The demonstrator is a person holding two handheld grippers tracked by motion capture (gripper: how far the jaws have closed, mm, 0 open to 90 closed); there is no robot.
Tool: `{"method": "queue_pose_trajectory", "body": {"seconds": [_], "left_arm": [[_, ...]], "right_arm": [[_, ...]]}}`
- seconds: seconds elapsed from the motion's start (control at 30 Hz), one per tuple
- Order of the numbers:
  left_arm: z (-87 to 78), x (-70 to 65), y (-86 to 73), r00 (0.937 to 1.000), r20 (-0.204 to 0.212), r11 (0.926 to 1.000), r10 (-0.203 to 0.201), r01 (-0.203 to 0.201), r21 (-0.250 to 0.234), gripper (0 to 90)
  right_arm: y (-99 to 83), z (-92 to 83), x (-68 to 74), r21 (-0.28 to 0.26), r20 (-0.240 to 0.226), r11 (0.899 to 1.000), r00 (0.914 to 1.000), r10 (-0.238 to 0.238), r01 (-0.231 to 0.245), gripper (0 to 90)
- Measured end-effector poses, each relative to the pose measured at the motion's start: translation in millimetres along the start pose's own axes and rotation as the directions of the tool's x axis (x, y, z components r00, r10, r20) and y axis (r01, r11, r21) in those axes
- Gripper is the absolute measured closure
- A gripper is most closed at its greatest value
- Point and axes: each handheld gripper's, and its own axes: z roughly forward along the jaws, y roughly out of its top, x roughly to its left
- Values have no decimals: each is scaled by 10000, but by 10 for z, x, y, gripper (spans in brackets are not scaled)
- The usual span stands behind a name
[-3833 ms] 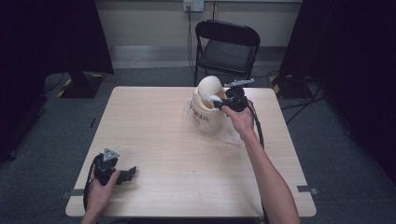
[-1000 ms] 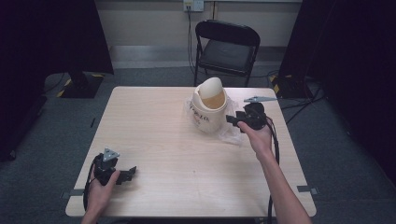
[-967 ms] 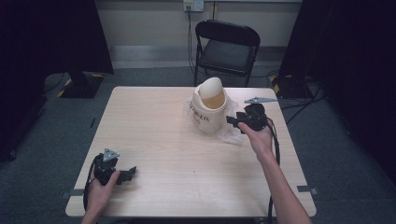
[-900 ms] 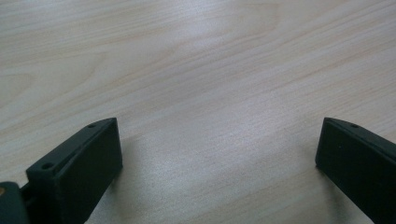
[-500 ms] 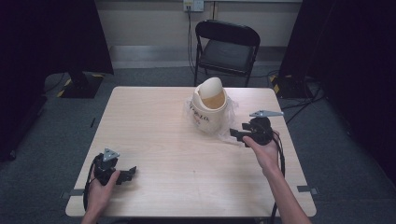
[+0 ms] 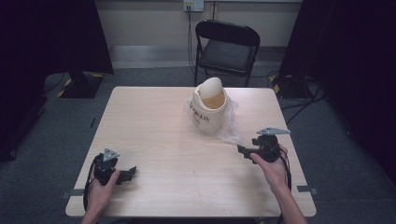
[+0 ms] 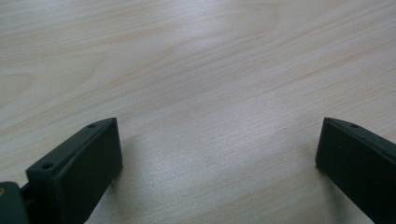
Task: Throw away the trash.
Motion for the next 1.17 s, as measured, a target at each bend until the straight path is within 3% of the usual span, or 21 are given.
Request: {"method": "queue_pose_trajectory", "body": {"seconds": [0.37,0.7,0.8,1.0,1.17], "left_arm": [[1,-2,1,10000,-18,10000,-14,14,9,0],[-1,0,2,10000,-41,10000,35,-35,53,0],[1,-3,2,10000,-34,10000,-21,21,12,0],[0,-3,2,10000,-35,10000,-19,19,14,0],[-1,0,2,10000,-40,10000,34,-34,52,0]], "right_arm": [[-427,13,-68,449,196,9986,9994,282,-291,213],[-687,122,-88,1145,766,9930,9968,206,-294,169],[-710,140,-92,1091,1006,9935,9947,199,-309,167],[-756,185,-29,892,1692,9955,9845,-455,307,150],[-807,188,-20,474,1763,9985,9837,-359,279,142]]}}
